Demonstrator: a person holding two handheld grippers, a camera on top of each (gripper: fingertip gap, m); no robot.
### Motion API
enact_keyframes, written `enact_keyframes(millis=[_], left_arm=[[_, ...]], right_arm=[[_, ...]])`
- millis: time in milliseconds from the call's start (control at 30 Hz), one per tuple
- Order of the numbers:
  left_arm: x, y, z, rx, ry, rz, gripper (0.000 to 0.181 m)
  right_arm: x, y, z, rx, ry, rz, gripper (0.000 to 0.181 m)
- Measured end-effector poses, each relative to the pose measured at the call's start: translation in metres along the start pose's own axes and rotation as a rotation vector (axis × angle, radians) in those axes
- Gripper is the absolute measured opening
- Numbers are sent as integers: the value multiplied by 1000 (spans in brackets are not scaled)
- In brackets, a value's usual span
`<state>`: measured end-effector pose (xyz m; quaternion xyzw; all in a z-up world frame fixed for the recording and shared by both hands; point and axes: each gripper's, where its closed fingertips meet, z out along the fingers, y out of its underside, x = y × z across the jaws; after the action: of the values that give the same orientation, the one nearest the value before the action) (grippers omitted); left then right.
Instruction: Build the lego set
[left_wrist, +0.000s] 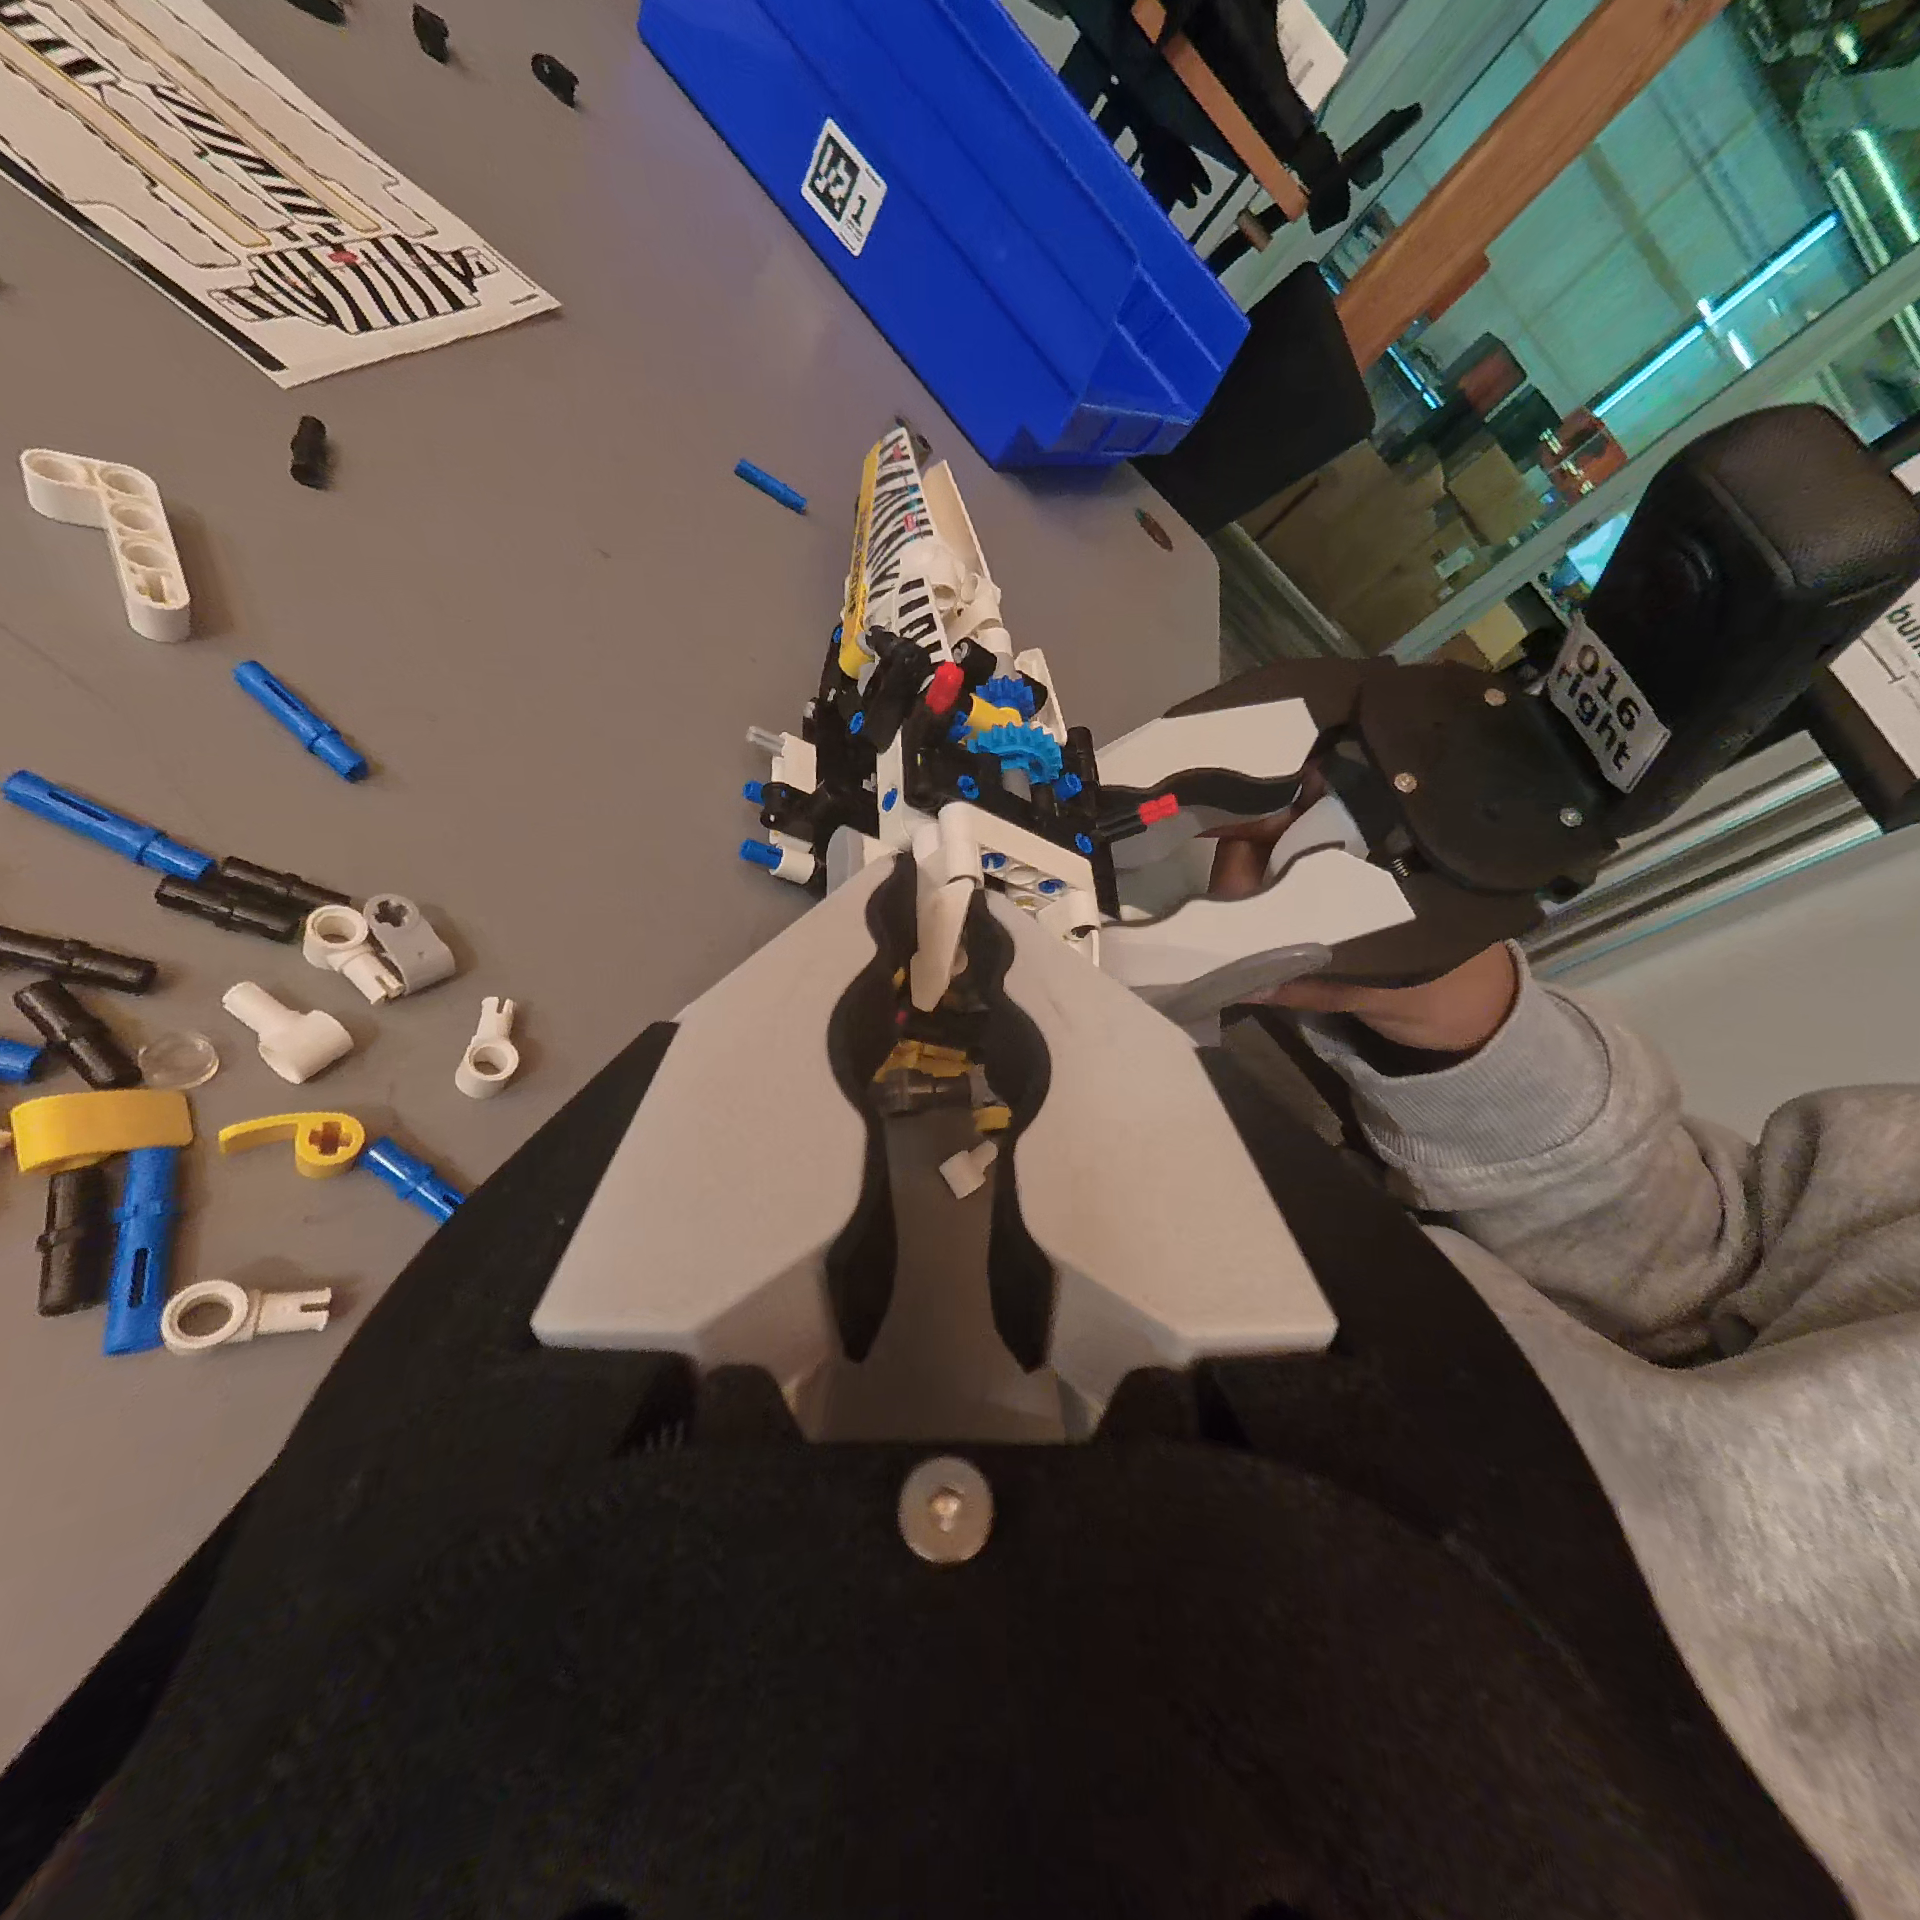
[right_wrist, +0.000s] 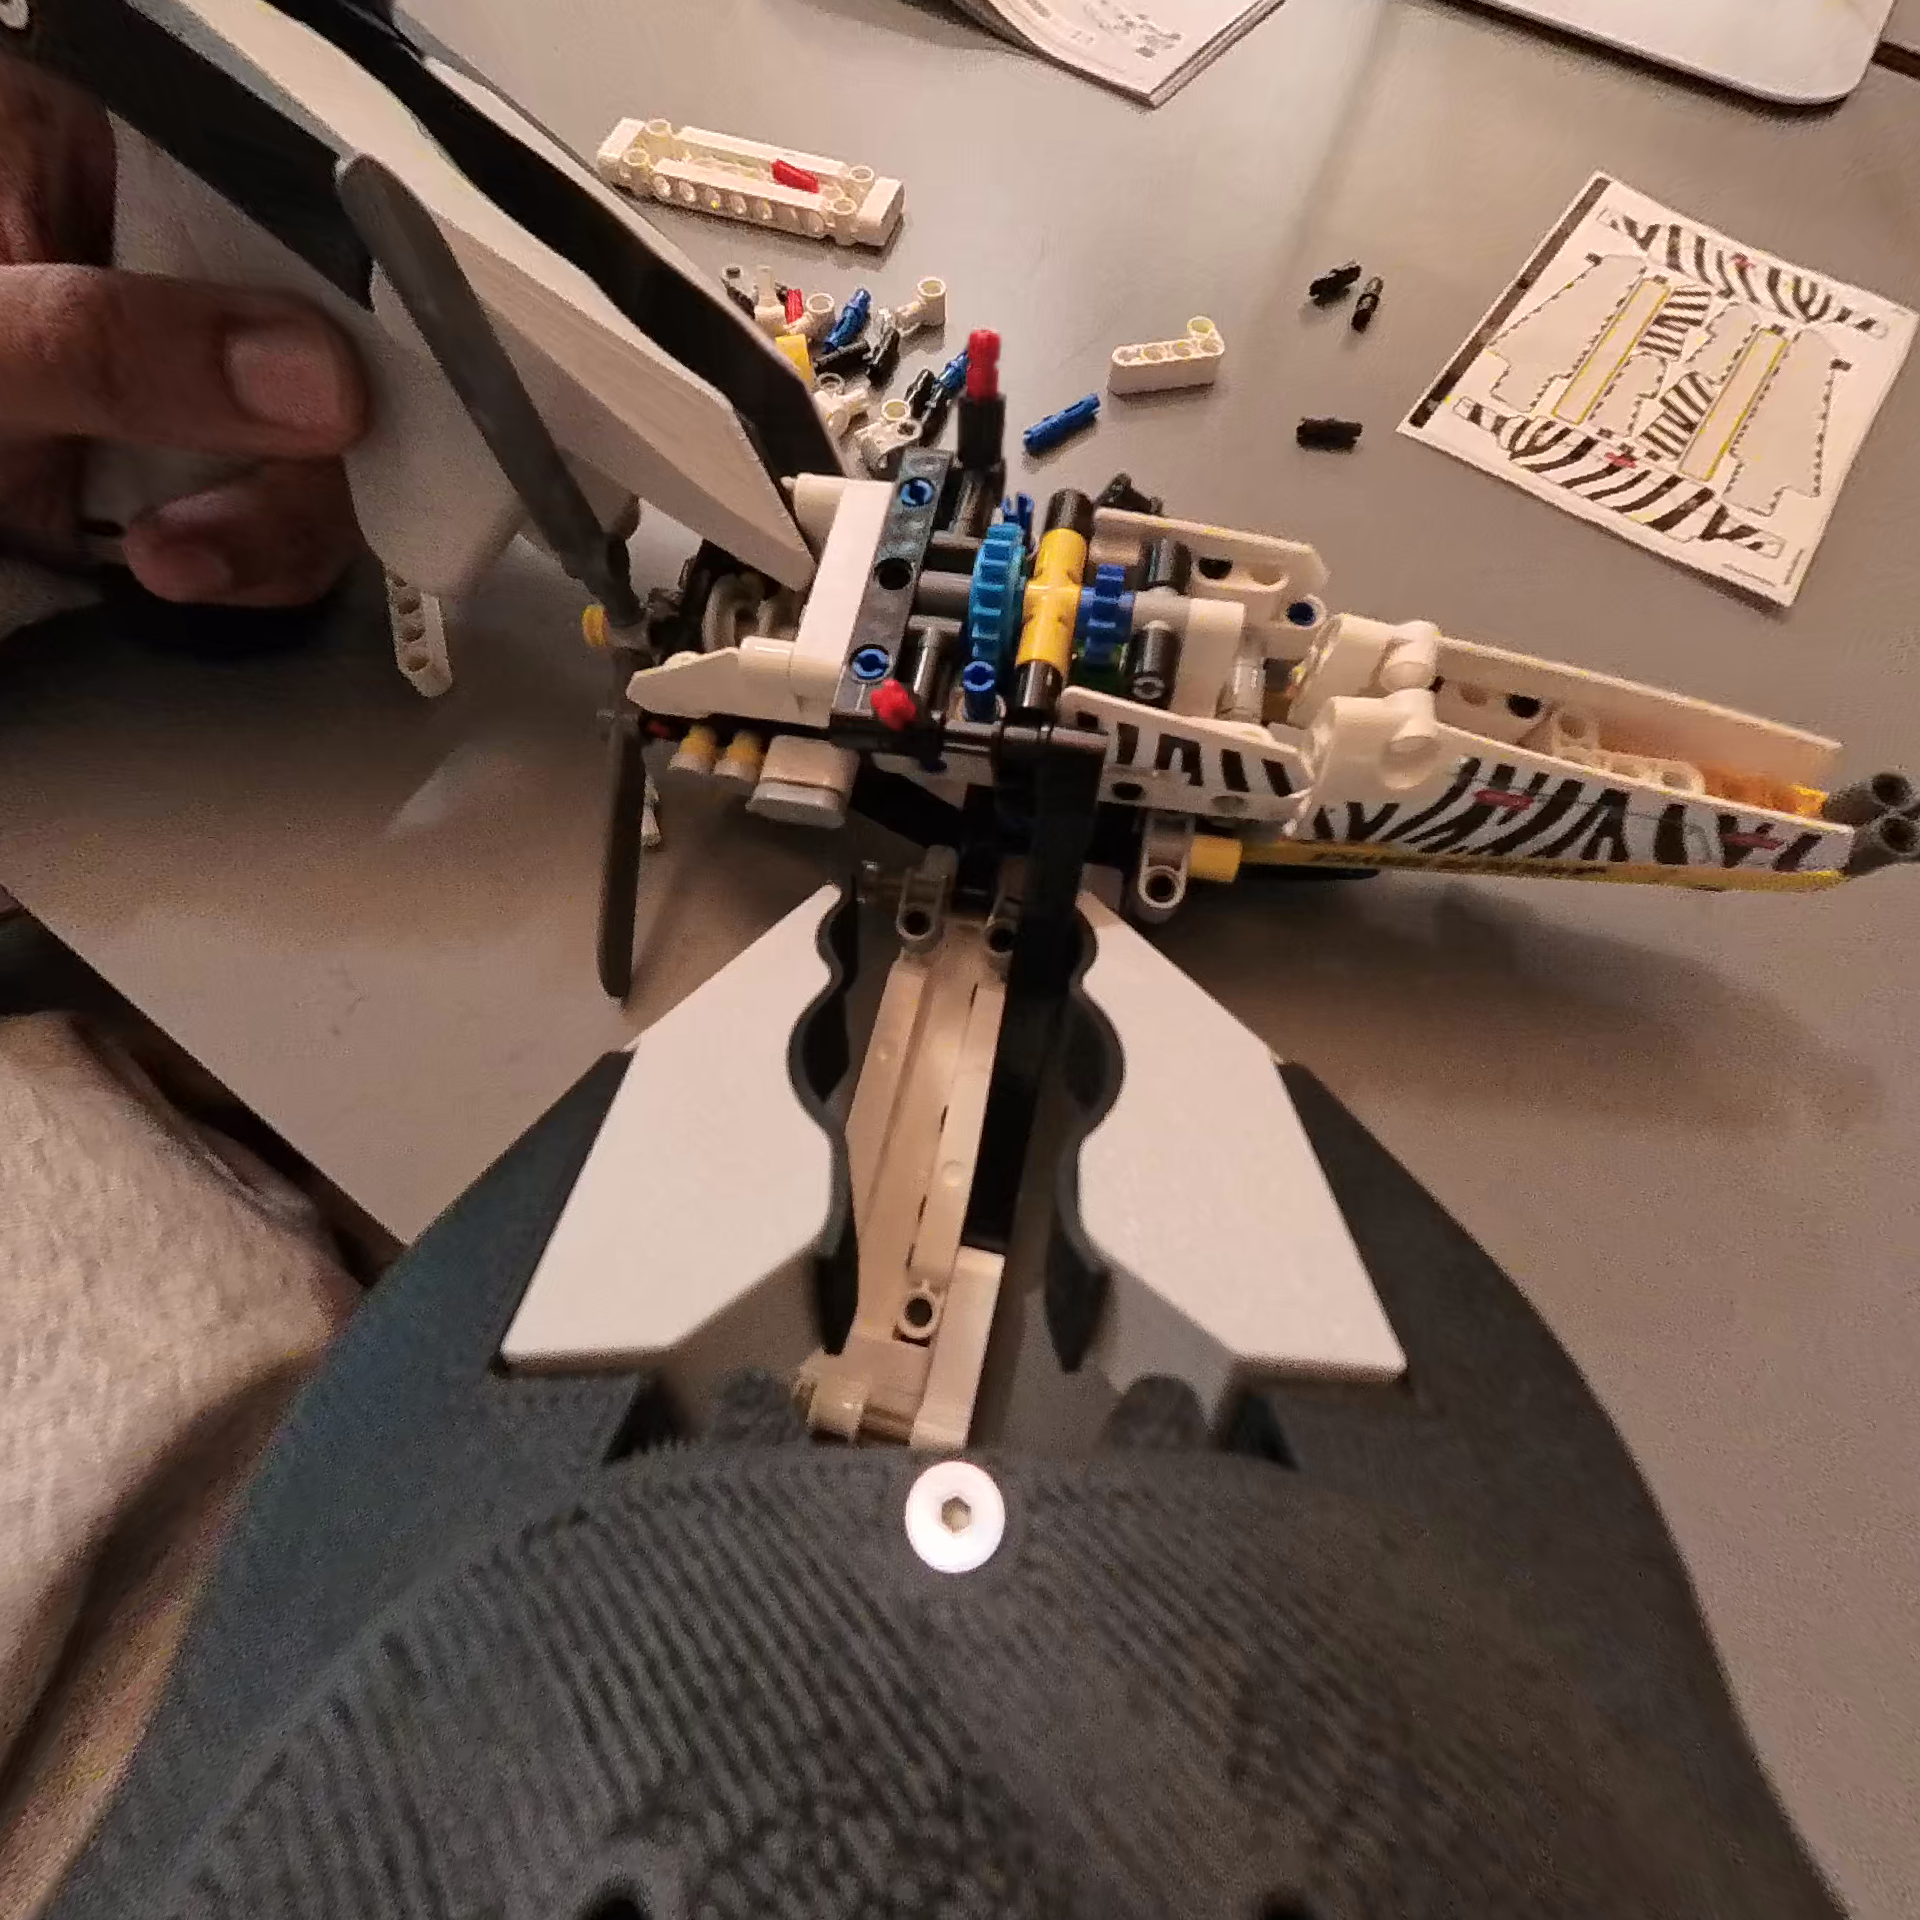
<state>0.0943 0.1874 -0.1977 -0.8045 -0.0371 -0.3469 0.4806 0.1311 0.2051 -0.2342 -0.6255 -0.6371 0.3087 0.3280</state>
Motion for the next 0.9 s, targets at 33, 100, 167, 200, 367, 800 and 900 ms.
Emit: enact_keyframes(millis=[33, 100, 167, 200, 367, 800, 900], left_arm=[[0, 0, 0, 1, 2, -1, 8], [1, -1, 0, 4, 12, -1, 8], [3, 0, 0, -3, 30, -8, 8], [3, 1, 1, -8, 35, -11, 8], [2, 2, 1, -16, 31, -16, 8], [1, 2, 0, -11, 34, -29, 7], [1, 2, 0, -11, 34, -28, 7]], right_arm=[[-1, 0, 0, 1, -2, 2, 38], [-5, 0, -1, 5, -17, 15, 44], [-3, 1, -3, 12, -8, 42, 38], [-4, 1, -3, 14, -6, 52, 38], [-5, 4, -7, -13, 86, -33, 53], [-25, -17, -34, 132, 232, -163, 45], [-37, -19, -26, 151, 189, -152, 41]])
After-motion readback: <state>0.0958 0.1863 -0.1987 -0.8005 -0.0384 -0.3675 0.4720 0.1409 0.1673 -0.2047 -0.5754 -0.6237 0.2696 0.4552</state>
